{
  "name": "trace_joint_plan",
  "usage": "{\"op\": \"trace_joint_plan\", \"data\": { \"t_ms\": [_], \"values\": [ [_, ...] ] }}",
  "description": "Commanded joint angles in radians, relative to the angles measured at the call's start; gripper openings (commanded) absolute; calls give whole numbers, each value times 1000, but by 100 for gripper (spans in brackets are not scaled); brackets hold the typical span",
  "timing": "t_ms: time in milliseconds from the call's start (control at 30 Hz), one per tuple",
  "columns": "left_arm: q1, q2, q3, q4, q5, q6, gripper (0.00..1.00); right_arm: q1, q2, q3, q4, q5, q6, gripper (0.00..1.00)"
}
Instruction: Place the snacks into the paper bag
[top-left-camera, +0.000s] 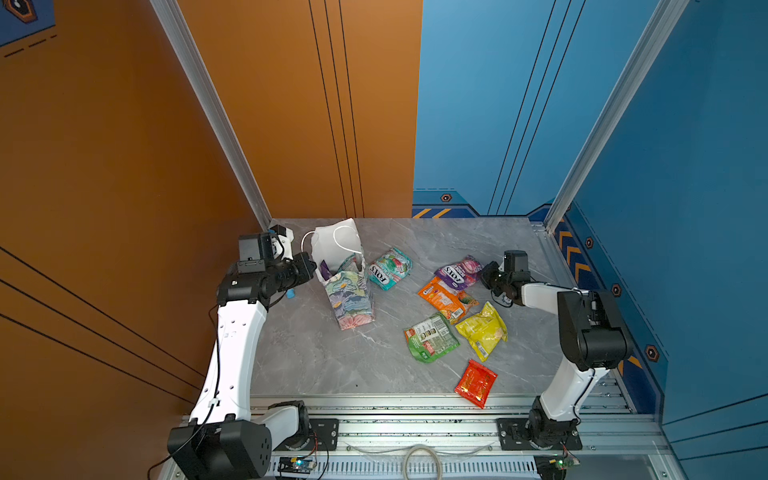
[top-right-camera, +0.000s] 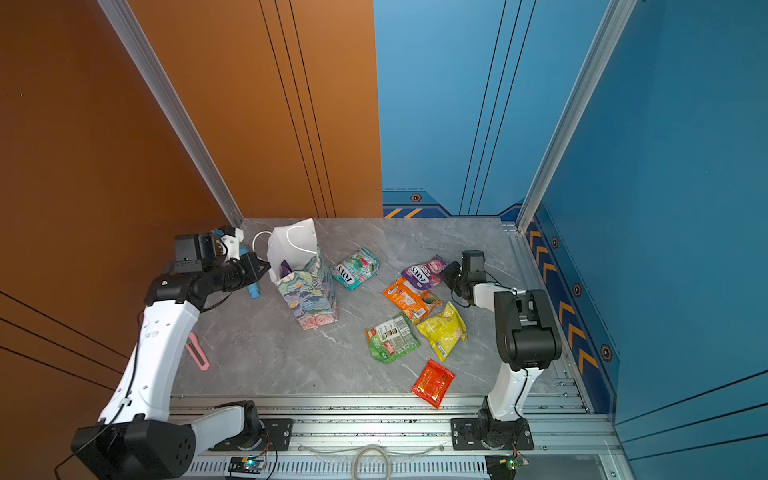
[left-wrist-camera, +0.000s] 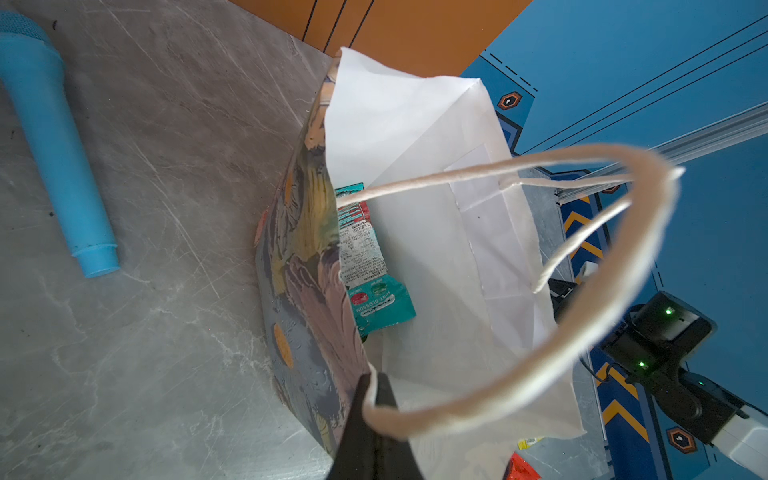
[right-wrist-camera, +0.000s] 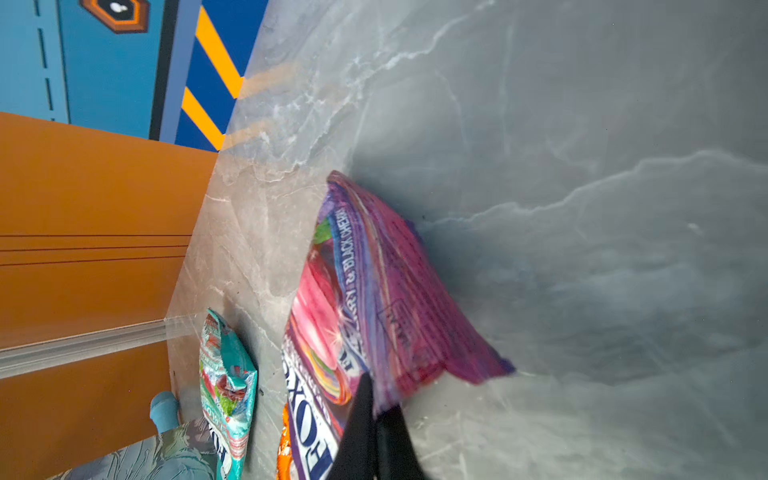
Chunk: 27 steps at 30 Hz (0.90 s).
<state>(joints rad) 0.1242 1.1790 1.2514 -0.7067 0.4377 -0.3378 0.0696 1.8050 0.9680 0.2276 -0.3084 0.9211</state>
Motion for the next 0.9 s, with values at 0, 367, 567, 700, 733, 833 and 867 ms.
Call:
{"op": "trace_joint_plan", "data": {
  "t_ms": [0,367,567,700,733,833,867],
  "values": [
    [7,-11,3,26,32,5,0,30,-62,70,-52,17,-70,0],
    [7,-3,8,26,37,5,0,118,-121,246,-182,43,-173,0],
    [6,-1,8,27,40,3,0,164,-122,375,-249,48,-226,0],
    [5,-3,10,27,43,3,0,202,-119,459,-300,48,-267,0],
    [5,-3,10,27,44,3,0,212,-119,480,-310,46,-274,0],
    [6,-3,10,27,44,3,0,244,-119,530,-337,43,-300,0],
    [3,-4,11,27,45,3,0,252,-120,547,-347,43,-307,0]
  ]
}}
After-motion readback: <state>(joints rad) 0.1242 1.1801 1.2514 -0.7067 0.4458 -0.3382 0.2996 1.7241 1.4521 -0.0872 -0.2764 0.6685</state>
